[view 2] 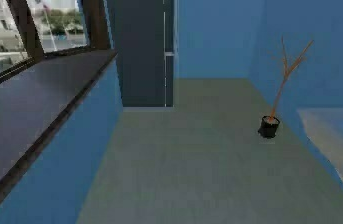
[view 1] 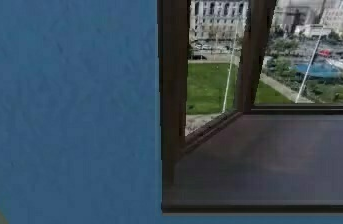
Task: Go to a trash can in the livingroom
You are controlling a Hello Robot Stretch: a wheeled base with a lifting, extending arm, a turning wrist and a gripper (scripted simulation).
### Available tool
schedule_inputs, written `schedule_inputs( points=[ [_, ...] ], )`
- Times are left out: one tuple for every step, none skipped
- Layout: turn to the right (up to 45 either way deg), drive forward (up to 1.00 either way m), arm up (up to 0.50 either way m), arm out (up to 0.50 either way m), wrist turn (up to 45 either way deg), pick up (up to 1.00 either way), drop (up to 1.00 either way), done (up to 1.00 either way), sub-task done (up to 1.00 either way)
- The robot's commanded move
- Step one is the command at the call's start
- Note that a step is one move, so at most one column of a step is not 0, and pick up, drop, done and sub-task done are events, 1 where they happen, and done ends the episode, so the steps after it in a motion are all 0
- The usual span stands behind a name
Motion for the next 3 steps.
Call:
schedule_inputs(
  points=[
    [-45.0, 0.00, 0.00, 0.00, 0.0, 0.00, 0.00, 0.00, 0.00],
    [-45.0, 0.00, 0.00, 0.00, 0.0, 0.00, 0.00, 0.00, 0.00],
    [-9.0, 0.00, 0.00, 0.00, 0.0, 0.00, 0.00, 0.00, 0.00]
  ],
)
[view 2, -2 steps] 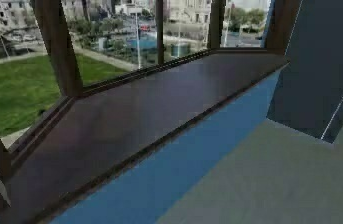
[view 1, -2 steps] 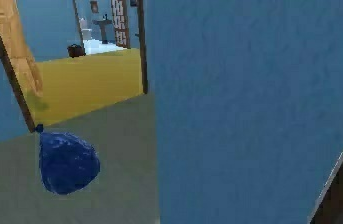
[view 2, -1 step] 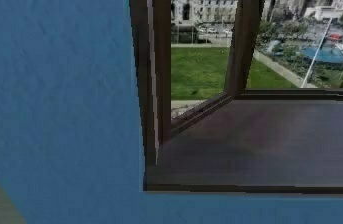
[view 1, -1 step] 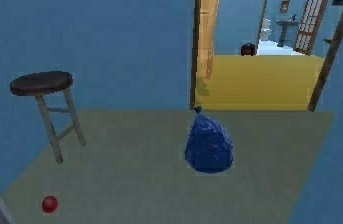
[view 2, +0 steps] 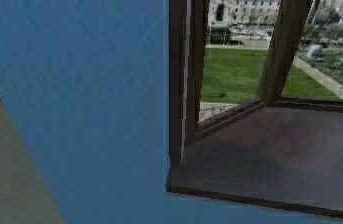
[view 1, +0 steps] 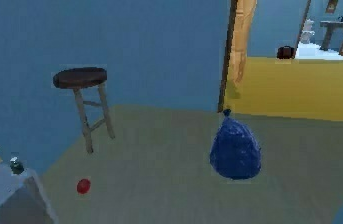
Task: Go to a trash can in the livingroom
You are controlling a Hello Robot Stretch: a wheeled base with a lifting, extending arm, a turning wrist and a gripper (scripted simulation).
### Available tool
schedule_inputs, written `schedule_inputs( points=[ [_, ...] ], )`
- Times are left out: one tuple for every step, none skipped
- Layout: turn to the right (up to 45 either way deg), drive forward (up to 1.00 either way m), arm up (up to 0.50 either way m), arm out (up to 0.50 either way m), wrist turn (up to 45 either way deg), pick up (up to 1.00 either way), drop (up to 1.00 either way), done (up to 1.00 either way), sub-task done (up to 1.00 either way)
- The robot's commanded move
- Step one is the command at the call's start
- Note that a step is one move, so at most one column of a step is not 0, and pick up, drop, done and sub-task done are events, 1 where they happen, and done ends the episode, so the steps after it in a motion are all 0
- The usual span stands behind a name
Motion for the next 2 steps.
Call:
schedule_inputs(
  points=[
    [0.0, 1.00, 0.00, 0.00, 0.0, 0.00, 0.00, 0.00, 0.00],
    [-9.0, 0.00, 0.00, 0.00, 0.0, 0.00, 0.00, 0.00, 0.00]
  ],
)
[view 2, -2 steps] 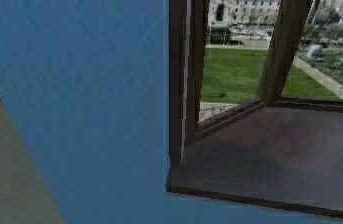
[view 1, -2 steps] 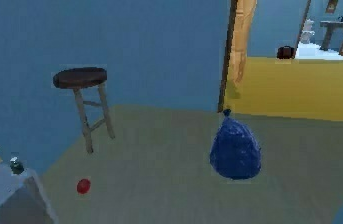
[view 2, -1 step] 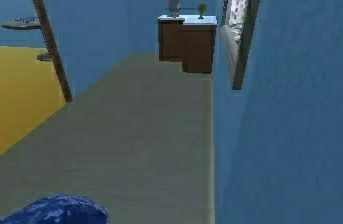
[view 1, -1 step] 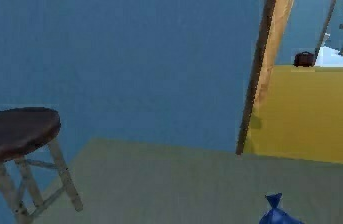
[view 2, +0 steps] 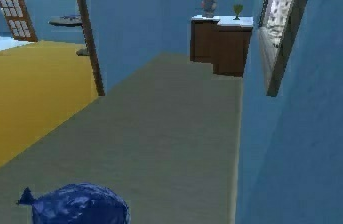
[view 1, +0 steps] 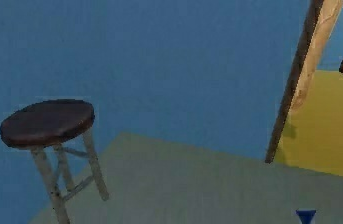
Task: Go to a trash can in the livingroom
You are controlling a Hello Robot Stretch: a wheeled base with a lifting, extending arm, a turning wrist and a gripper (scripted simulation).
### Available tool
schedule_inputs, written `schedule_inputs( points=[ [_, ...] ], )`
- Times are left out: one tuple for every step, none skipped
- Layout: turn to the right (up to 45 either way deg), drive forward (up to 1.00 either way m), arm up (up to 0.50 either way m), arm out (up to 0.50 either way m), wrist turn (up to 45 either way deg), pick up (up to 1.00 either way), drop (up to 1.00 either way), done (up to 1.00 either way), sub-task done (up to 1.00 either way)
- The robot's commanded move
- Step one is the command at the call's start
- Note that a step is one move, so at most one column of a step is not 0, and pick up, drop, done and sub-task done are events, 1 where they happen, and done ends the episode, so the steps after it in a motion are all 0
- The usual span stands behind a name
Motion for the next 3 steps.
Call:
schedule_inputs(
  points=[
    [0.0, 0.35, 0.00, 0.00, 0.0, 0.00, 0.00, 0.00, 0.00],
    [15.0, 0.00, 0.00, 0.00, 0.0, 0.00, 0.00, 0.00, 0.00],
    [0.0, 0.45, 0.00, 0.00, 0.0, 0.00, 0.00, 0.00, 0.00]
  ],
)
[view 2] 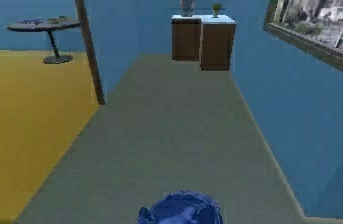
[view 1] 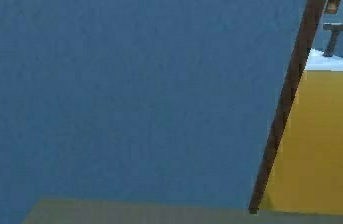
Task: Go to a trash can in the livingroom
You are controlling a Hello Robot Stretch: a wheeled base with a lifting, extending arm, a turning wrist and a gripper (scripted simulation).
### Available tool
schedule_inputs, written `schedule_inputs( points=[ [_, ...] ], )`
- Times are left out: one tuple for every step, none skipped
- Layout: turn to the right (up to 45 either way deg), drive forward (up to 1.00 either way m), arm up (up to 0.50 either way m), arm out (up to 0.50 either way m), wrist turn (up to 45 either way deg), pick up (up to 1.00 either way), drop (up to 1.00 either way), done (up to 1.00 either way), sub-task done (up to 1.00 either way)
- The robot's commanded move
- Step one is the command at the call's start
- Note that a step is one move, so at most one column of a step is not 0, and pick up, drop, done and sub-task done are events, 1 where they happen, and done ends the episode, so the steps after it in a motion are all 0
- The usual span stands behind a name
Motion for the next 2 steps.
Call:
schedule_inputs(
  points=[
    [42.0, 0.00, 0.00, 0.00, 0.0, 0.00, 0.00, 0.00, 0.00],
    [0.0, 0.60, 0.00, 0.00, 0.0, 0.00, 0.00, 0.00, 0.00]
  ],
)
